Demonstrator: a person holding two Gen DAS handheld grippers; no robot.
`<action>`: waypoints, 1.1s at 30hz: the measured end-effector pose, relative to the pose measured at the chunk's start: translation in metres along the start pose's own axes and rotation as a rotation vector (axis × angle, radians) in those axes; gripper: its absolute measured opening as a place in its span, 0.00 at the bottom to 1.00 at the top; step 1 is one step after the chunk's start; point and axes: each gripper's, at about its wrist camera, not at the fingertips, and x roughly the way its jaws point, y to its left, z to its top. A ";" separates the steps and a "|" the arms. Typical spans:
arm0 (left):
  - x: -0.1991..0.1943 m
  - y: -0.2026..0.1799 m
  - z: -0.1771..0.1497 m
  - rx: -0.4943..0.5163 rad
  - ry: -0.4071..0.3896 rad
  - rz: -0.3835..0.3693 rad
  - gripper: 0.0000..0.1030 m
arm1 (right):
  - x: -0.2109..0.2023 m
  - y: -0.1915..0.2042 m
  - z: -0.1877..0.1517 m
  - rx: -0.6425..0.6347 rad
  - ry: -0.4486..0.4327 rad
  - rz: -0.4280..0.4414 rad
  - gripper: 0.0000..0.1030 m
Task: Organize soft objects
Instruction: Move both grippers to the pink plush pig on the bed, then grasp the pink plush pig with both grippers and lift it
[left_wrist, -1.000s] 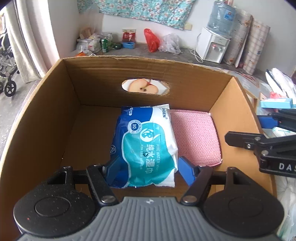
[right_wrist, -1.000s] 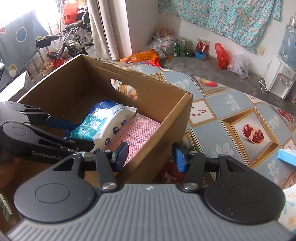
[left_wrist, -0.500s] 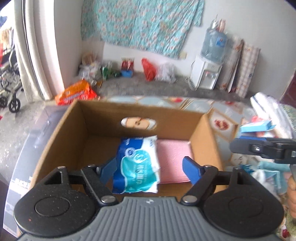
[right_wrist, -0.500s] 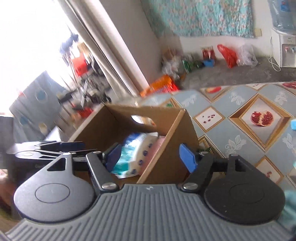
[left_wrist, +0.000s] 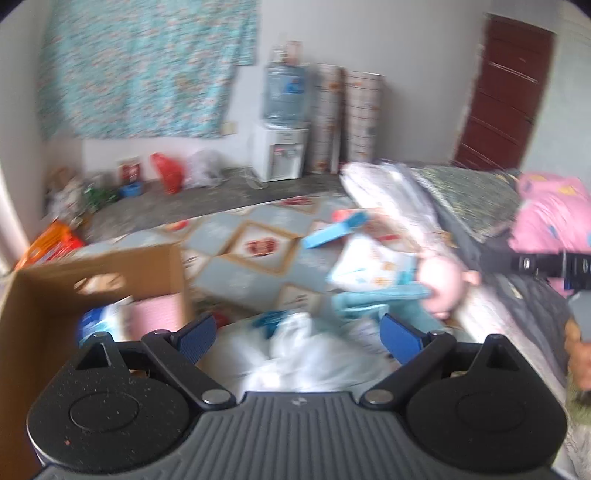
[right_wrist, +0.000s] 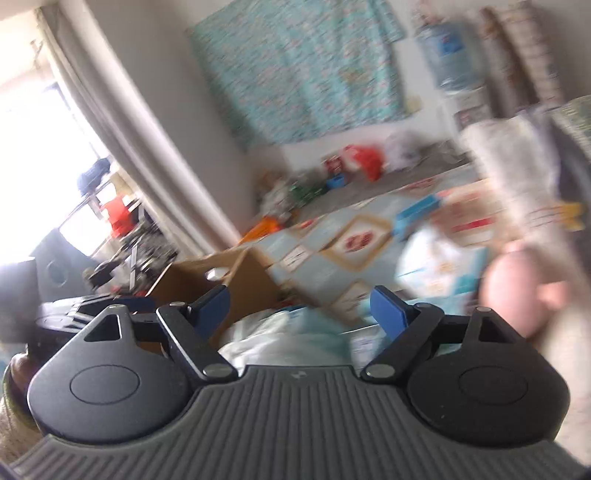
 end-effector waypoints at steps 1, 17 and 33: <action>0.007 -0.014 0.002 0.023 0.000 -0.011 0.94 | -0.010 -0.014 0.002 0.020 -0.018 -0.025 0.83; 0.142 -0.189 -0.003 0.392 0.020 -0.149 0.93 | 0.030 -0.163 0.002 0.245 0.055 -0.186 0.83; 0.240 -0.207 0.001 0.408 0.139 -0.162 0.70 | 0.109 -0.219 0.004 0.359 0.181 -0.092 0.61</action>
